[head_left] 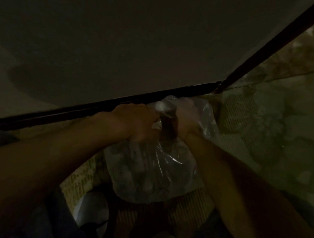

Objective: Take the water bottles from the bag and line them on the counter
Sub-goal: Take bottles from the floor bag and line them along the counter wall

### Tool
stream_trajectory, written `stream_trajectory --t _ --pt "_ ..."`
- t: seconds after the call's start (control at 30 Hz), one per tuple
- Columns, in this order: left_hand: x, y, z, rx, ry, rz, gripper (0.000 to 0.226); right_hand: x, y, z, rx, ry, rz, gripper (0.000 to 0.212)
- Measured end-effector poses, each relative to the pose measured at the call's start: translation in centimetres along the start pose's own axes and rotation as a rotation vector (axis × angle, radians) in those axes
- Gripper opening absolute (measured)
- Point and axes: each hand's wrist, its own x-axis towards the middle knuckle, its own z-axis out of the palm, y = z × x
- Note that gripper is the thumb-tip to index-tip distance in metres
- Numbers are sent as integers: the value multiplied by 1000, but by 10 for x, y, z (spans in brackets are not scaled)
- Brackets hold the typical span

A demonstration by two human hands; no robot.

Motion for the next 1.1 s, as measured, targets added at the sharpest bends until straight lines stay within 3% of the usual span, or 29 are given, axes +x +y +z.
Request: stream_trajectory --t 0.13,0.23,0.37,0.5,0.6,0.67,0.77,0.8,0.87,0.93,1.0,1.07,1.1 --pt "3 3 -4 -16 -128 -27 48 2 5 -4 88 5 2 29" --pt "7 3 -3 -8 -193 -21 46 -13 9 -19 28 -158 -34 40" --pt "9 3 -1 -1 -239 5 40 -38 9 -41 169 -310 25 56" --pt "14 5 0 -72 -226 16 47 -59 -6 -70 361 -381 -89 68" --pt "18 9 0 -96 -144 49 45 -65 -23 -95 587 -368 22 61" --pt "21 7 0 -261 -35 89 43 -65 -31 -107 790 -377 109 50" --pt "23 5 -5 -730 89 141 31 -61 -42 -120 1017 -342 228 31" --pt "21 5 -8 -827 106 130 30 -61 -43 -123 1096 -375 289 33" --pt "21 3 -13 -911 162 94 38 -61 -38 -123 1326 -447 385 59" --pt "20 0 -16 -950 172 37 40 -67 -34 -112 1392 -442 493 48" --pt "18 -3 -21 -994 155 -32 31 -66 -32 -93 924 -433 507 23" --pt "16 -4 -23 -996 142 -73 30 -59 -29 -71 348 -513 333 24" --pt "15 -4 -24 -992 137 -80 35 -57 -30 -64 200 -559 274 30"
